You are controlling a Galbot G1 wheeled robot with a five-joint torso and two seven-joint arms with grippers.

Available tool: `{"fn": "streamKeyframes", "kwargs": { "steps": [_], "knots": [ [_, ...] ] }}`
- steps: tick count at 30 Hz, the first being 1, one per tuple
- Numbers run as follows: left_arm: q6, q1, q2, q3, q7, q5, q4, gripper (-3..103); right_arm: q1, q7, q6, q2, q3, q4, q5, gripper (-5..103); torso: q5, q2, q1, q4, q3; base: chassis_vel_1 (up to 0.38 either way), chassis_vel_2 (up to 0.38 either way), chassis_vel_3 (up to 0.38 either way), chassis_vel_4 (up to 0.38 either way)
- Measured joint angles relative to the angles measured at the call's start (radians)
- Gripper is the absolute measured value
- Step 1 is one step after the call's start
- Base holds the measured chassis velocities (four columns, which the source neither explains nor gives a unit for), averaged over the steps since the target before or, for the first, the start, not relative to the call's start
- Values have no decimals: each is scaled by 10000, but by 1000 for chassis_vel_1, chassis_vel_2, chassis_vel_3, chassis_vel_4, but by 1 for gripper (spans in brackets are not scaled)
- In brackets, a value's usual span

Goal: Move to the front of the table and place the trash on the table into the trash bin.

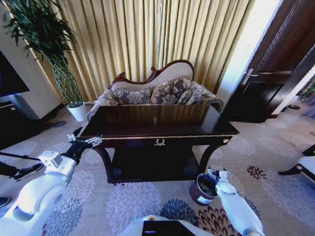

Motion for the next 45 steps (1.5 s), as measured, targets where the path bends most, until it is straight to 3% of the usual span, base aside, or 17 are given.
{"fn": "streamKeyframes", "kwargs": {
  "steps": [6, 9, 17, 20, 25, 31, 36, 45],
  "knots": [
    [-1, -15, -98, -66, -36, -6, -10, 100, -806, 83, -502, -291, 54, 2285, 1223, 100, -3, 0, 0, 1, 0, 0, 0, 0, 0],
    [-3, -8, -201, -139, -44, -22, -23, 100, -1489, 28, -570, -577, 187, 4441, 1911, 100, -2, 0, 0, 2, 0, 0, 0, 0, 0],
    [-32, 18, -400, -391, -35, -168, -67, 100, -2773, -194, -680, -1059, 1038, 7901, 2314, 100, -1, 0, 0, -2, 0, 0, 0, 0, 0],
    [-27, 141, -728, -493, -324, -173, -275, 100, -3710, -280, -1209, -1200, 1479, 10229, 3044, 100, -1, 0, 0, -1, -1, 0, 0, 0, 0],
    [165, 327, -1230, -514, -716, -57, -720, 100, -4237, -224, -1719, -1127, 1487, 12239, 3127, 100, -2, 1, -1, 1, -2, 0, 0, 0, 0],
    [458, 348, -1526, -473, -855, -46, -1074, 100, -4232, 357, -2454, -1007, 942, 13801, 2707, 100, -1, 1, 0, 1, 0, 0, 0, 0, 0],
    [546, 363, -1555, -440, -804, -80, -1090, 100, -4129, 393, -2522, -1173, 816, 13819, 2168, 100, -2, 1, -1, 0, -1, 0, 0, 0, 0],
    [655, 319, -1465, -276, -741, -91, -1055, 100, -3740, 448, -2490, -1319, 753, 13354, 2079, 100, 0, 0, 0, 2, 1, 0, 0, 0, 0]
  ]
}}
